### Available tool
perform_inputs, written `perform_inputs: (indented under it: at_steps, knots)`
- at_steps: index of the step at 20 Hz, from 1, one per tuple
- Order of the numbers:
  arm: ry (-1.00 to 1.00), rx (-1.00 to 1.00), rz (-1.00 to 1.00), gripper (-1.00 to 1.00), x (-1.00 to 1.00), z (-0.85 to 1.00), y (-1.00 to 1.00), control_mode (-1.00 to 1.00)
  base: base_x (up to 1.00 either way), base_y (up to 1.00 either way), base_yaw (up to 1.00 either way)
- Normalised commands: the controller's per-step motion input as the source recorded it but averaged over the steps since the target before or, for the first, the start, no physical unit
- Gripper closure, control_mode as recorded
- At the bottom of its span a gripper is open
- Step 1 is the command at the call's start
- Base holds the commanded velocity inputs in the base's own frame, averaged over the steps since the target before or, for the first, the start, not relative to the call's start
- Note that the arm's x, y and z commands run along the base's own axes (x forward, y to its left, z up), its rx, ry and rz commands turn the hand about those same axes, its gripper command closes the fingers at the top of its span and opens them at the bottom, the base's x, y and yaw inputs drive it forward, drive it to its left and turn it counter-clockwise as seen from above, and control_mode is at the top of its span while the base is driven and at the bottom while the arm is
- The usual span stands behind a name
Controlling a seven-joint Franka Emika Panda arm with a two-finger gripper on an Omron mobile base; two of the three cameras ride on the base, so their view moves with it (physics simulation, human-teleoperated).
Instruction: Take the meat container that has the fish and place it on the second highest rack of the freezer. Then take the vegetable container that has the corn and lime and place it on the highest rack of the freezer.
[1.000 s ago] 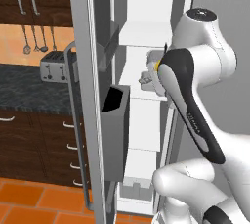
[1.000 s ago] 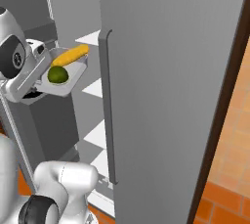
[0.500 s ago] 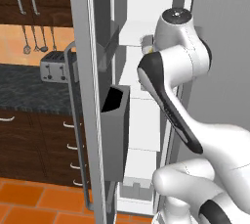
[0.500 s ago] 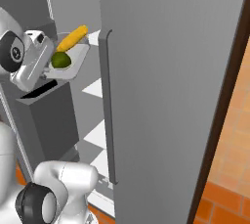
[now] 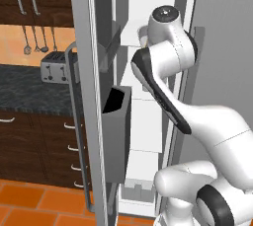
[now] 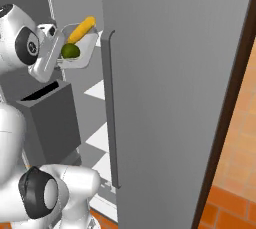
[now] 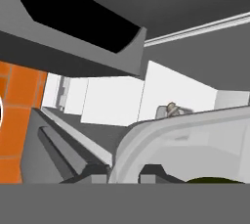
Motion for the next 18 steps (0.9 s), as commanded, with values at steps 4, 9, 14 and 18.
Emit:
perform_inputs:
  at_steps: [4, 9, 14, 18]
  knots:
    - [0.00, -0.02, 0.00, 1.00, 0.64, 0.10, -0.24, -1.00, 0.00, 0.00, 0.00]
    - [0.00, -0.04, 0.00, 1.00, 0.50, 0.05, -0.29, -1.00, 0.00, 0.00, 0.00]
    - [0.00, -0.06, 0.00, 1.00, 0.48, 0.03, -0.15, -1.00, 0.00, 0.00, 0.00]
    - [0.00, -0.04, 0.00, 1.00, 0.68, 0.00, -0.05, -1.00, 0.00, 0.00, 0.00]
